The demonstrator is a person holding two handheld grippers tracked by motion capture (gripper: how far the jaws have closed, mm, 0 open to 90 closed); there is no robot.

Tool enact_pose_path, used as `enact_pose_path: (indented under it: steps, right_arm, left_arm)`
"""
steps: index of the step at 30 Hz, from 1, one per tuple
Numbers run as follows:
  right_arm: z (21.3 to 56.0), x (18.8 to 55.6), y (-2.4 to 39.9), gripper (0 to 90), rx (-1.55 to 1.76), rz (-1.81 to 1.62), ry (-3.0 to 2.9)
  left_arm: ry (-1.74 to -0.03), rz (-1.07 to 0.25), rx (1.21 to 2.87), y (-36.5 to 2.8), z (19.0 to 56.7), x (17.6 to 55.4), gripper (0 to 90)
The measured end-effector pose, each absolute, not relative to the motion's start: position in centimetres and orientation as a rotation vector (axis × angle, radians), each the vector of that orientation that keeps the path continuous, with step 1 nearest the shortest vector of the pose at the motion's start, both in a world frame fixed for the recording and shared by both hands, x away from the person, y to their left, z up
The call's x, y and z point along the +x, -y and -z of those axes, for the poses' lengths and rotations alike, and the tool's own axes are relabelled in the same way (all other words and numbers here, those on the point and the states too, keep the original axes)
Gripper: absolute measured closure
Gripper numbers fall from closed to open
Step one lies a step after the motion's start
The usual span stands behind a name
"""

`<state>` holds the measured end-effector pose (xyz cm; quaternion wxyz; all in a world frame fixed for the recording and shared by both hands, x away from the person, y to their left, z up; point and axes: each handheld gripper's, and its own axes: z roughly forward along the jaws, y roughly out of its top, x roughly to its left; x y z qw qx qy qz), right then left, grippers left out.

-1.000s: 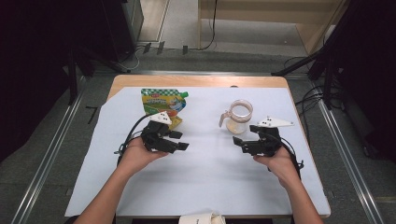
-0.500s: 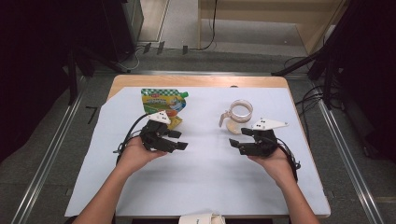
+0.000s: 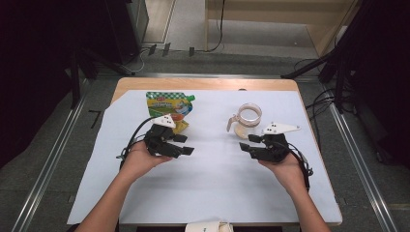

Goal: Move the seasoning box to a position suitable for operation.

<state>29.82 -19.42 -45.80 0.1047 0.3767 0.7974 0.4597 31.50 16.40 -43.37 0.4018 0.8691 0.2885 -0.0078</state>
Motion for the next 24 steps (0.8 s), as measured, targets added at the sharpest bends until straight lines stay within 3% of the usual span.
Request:
enact_pose_path:
  steps: [15,24]
  right_arm:
    - [46.4,30.1,19.4,54.4,1.148,-1.331,-2.333]
    - [46.6,30.9,19.6,48.2,1.183,-1.339,-2.362]
  left_arm:
    - [-0.699,0.009,2.203,-15.8,43.2,31.1,39.2]
    - [-0.702,0.015,2.195,-15.9,43.1,31.3,39.1]
